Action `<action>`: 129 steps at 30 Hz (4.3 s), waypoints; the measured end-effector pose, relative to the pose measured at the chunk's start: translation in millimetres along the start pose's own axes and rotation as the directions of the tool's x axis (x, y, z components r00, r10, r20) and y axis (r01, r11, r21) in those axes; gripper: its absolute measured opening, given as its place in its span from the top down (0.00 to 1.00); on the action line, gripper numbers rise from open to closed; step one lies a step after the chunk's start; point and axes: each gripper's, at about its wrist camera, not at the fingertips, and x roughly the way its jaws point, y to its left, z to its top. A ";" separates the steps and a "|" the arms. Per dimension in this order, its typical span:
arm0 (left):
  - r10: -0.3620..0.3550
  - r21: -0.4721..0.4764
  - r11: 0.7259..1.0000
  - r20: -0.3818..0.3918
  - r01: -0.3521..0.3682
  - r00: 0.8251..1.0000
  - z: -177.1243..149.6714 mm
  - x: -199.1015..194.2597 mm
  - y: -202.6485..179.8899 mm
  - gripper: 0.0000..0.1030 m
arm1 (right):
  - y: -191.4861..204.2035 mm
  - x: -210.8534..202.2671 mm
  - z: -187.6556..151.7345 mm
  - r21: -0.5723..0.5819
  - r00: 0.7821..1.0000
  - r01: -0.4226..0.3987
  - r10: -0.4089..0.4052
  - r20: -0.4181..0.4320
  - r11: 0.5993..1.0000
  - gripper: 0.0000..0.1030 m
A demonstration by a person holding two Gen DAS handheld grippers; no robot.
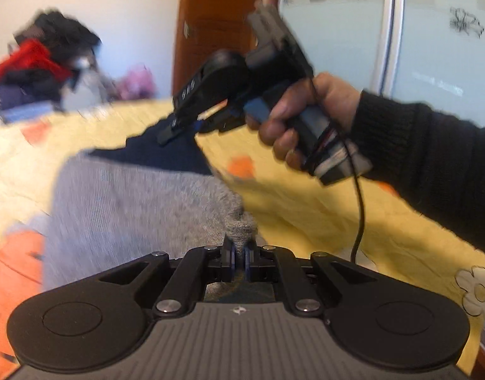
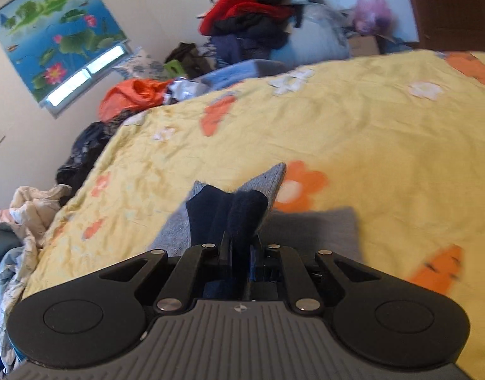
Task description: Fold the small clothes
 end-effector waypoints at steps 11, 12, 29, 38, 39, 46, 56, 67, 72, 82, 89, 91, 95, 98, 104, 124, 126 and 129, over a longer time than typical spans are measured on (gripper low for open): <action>-0.239 -0.109 0.968 -0.109 0.227 0.965 -0.4 11.0 25.8 0.68 | -55.0 2.0 -40.1 0.241 0.993 -0.058 0.031 0.113 0.969 0.43; -0.300 -0.162 0.945 -0.097 0.282 0.949 1.5 -1.6 42.4 0.49 | -57.9 -5.7 -43.1 0.264 0.987 -0.086 0.046 0.155 0.961 0.25; -0.185 -0.618 0.779 -0.063 0.107 0.981 44.8 88.3 235.2 0.24 | -56.2 15.1 -52.6 0.288 0.991 -0.126 0.108 0.076 0.949 0.25; -0.126 -0.539 0.840 -0.098 0.054 0.987 69.3 75.5 239.5 0.72 | -23.5 18.5 -46.7 0.219 0.989 -0.132 0.112 0.101 0.967 0.75; -0.114 -0.524 0.850 -0.090 0.050 0.989 74.7 69.3 243.8 0.72 | -16.6 20.2 -41.4 0.213 0.985 -0.154 0.132 0.112 0.965 0.76; 0.032 -0.472 0.875 -0.166 -0.108 0.986 91.8 56.5 300.1 0.65 | 12.6 80.9 -12.0 0.247 0.980 -0.196 0.177 0.096 0.949 0.71; -0.151 -0.608 0.791 -0.083 0.070 0.985 6.7 -20.3 290.7 0.37 | 17.4 31.2 -84.6 0.220 0.986 -0.158 0.167 -0.025 0.963 0.31; -0.189 -0.616 0.786 -0.154 0.055 0.970 -11.1 -20.8 265.7 0.84 | 66.9 34.4 -114.1 0.138 0.971 -0.154 0.175 -0.160 0.978 0.80; -0.199 -0.564 0.820 -0.121 0.097 0.973 -7.8 -61.1 248.2 0.88 | 79.5 -2.3 -119.7 0.081 0.964 -0.232 0.240 -0.115 0.969 0.81; 0.084 -0.387 0.916 -0.079 -0.108 0.993 -12.0 -104.8 230.2 0.75 | 74.9 -39.4 -120.7 0.005 0.994 -0.104 0.104 0.033 0.995 0.29; 0.192 -0.002 0.981 0.109 -0.193 0.975 28.5 -54.8 156.7 0.14 | 106.2 16.1 -45.2 -0.055 0.983 -0.141 0.146 0.112 0.989 0.29; 0.210 0.048 0.976 0.032 -0.211 0.977 27.9 -15.8 153.5 0.14 | 109.9 51.1 -37.2 -0.064 0.996 -0.061 0.065 0.054 0.996 0.29; 0.201 0.024 0.979 -0.053 -0.200 0.978 14.4 24.9 168.3 0.14 | 94.9 91.3 -45.3 -0.167 0.994 0.112 -0.108 0.028 0.980 0.33; 0.208 0.036 0.978 -0.066 -0.206 0.976 14.0 31.8 166.9 0.11 | 90.1 91.9 -43.0 -0.141 0.995 0.099 -0.096 0.030 0.985 0.33; 0.231 0.061 0.972 -0.056 -0.228 0.971 9.3 33.4 159.5 0.07 | 111.2 104.0 -45.4 -0.219 0.986 0.166 -0.165 0.024 0.961 0.26; 0.259 0.074 0.963 -0.004 -0.258 0.966 2.3 32.2 149.3 0.04 | 127.2 100.2 -79.9 -0.276 0.978 0.196 -0.169 0.120 0.941 0.03; 0.273 0.062 0.959 0.036 -0.275 0.961 0.1 18.9 146.0 0.04 | 131.6 96.0 -79.6 -0.280 0.974 0.213 -0.182 0.133 0.936 0.03; 0.267 0.028 0.962 0.127 -0.272 0.955 -12.2 -28.8 138.8 0.04 | 135.8 55.3 -90.0 -0.174 0.965 0.204 -0.168 0.201 0.964 0.05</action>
